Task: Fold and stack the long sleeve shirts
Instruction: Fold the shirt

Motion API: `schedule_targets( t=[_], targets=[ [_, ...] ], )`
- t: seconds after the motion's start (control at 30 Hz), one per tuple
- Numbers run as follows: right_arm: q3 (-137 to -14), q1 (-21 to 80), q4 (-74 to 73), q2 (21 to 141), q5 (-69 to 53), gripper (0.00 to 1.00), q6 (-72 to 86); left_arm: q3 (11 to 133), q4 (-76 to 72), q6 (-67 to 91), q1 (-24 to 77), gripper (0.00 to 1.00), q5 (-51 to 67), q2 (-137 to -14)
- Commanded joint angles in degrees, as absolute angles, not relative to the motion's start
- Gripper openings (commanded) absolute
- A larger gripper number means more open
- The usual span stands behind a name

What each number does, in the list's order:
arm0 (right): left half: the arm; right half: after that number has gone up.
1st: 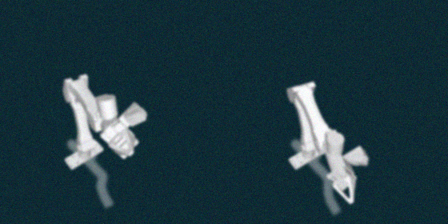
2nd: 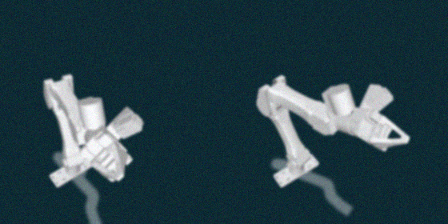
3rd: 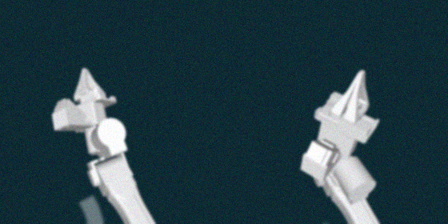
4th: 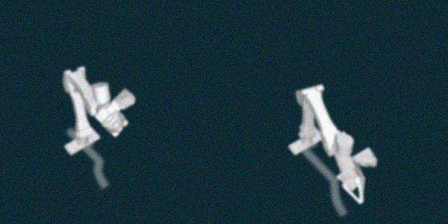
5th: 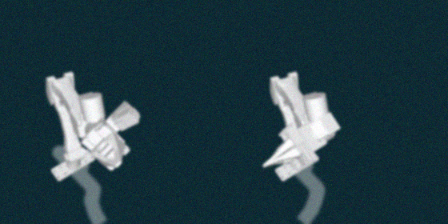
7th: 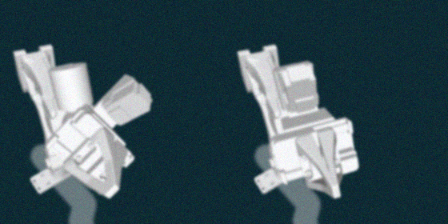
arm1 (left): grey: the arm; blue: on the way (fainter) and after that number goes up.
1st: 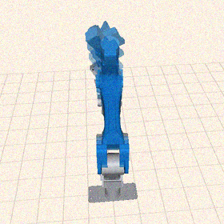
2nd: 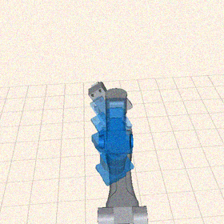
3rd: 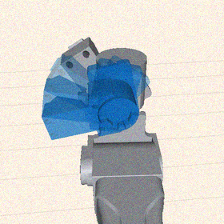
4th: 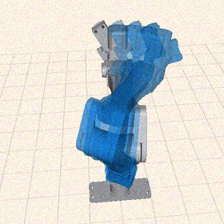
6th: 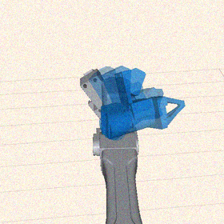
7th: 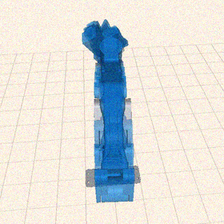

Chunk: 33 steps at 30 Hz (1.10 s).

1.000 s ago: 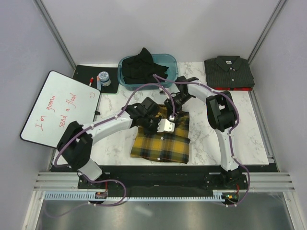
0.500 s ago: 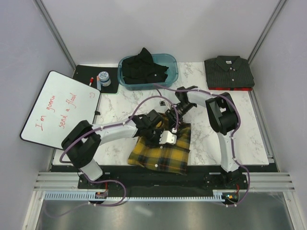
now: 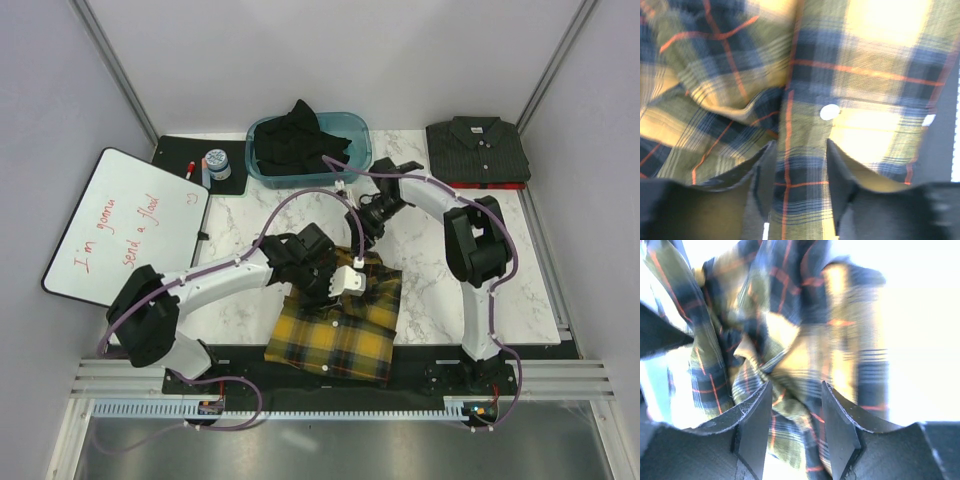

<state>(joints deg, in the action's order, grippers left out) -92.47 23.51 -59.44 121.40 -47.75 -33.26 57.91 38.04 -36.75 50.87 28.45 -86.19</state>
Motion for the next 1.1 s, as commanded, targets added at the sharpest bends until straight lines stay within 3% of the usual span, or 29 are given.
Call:
schedule_targets(
  t=[0.0,0.37,0.43,0.53,0.57,0.63,0.67,0.77,1.07],
  targets=[
    [-97.29,22.24,-55.03,119.7,-44.48,0.52,-26.73,61.69,42.62,-42.09,51.15,0.55,37.34,-85.94],
    [-99.49,22.06,-53.62,127.96,-43.77,0.57,-25.49,68.47,45.17,-45.52,51.06,0.74,39.38,-97.72],
    [-99.41,21.97,-53.53,128.58,-44.38,0.57,-25.4,68.29,45.7,-46.93,51.24,0.72,39.38,-98.87],
    [-98.53,22.06,-53.09,129.29,-43.95,0.53,-25.84,68.11,45.7,-46.94,51.33,0.55,39.37,-99.75],
    [-98.18,22.06,-52.91,129.55,-43.6,0.5,-26.1,68.2,45.96,-46.67,51.33,0.42,39.64,-99.41],
    [-97.13,22.06,-52.56,129.81,-42.63,0.46,-26.89,68.82,46.32,-46.41,51.33,0.31,39.73,-98.53],
    [-96.86,22.06,-52.56,130.16,-42.54,0.42,-27.16,69.25,46.58,-45.8,51.42,0.19,39.64,-97.66],
    [-95.98,22.06,-52.3,130.08,-42.54,0.38,-27.6,71.89,48.34,-44.65,51.5,0.02,39.64,-96.51],
    [-95.19,22.06,-52.38,129.11,-42.8,0.36,-28.65,79.18,50.01,-50.52,49.4,0.02,33.49,-97.12]
  ],
)
